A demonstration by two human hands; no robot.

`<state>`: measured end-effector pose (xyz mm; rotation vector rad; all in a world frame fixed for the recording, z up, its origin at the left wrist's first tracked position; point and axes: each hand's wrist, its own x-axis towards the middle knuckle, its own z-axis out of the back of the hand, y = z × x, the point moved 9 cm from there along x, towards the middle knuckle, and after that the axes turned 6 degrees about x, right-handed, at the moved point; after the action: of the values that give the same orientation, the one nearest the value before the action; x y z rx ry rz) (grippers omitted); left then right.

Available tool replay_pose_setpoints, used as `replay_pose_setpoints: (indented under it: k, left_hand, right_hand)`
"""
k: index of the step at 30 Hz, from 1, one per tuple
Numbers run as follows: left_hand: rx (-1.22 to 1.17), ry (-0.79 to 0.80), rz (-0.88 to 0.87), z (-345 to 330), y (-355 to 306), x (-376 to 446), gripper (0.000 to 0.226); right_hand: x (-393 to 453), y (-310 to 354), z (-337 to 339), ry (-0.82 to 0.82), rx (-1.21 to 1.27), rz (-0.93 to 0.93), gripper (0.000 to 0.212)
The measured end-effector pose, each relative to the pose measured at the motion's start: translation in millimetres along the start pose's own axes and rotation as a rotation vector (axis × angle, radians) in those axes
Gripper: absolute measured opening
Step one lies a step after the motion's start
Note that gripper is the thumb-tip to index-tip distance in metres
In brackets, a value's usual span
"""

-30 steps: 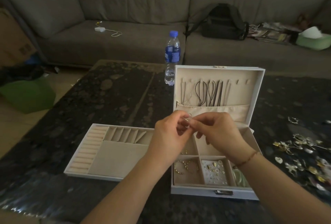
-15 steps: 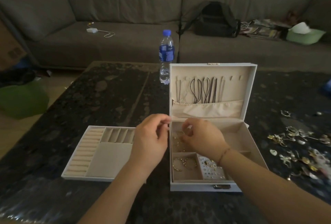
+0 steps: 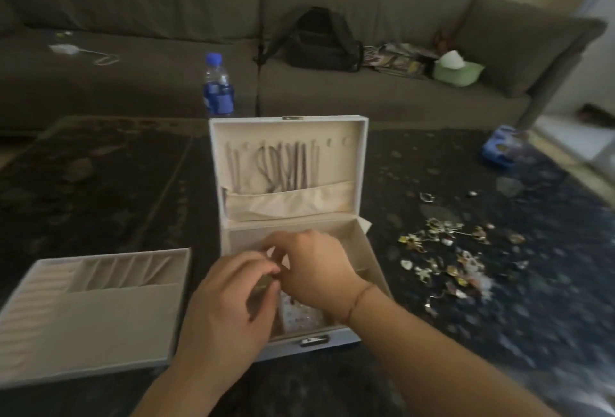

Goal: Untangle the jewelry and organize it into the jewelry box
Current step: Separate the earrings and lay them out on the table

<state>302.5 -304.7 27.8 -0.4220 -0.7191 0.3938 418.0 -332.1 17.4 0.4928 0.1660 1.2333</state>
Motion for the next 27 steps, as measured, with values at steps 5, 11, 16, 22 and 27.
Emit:
replay_pose_setpoints:
  k: [5, 11, 16, 22, 27]
  left_hand:
    - [-0.112, 0.047, -0.065, -40, -55, 16, 0.020]
    - [-0.112, 0.409, -0.079, -135, -113, 62, 0.013]
    - [0.045, 0.603, -0.031, -223, -138, 117, 0.024]
    - [0.254, 0.804, -0.075, -298, -154, 134, 0.039]
    - [0.216, 0.711, 0.040, -323, -146, 148, 0.036]
  right_hand:
    - [-76, -54, 69, -0.374, 0.130, -0.061, 0.016]
    - [-131, -211, 124, -0.301, -0.147, -0.585, 0.019]
    - [-169, -290, 120, 0.047, -0.150, -0.768, 0.049]
    - [-190, -301, 114, 0.190, -0.075, -0.704, 0.035]
    - [-201, -298, 105, 0.269, -0.076, -0.636, 0.026]
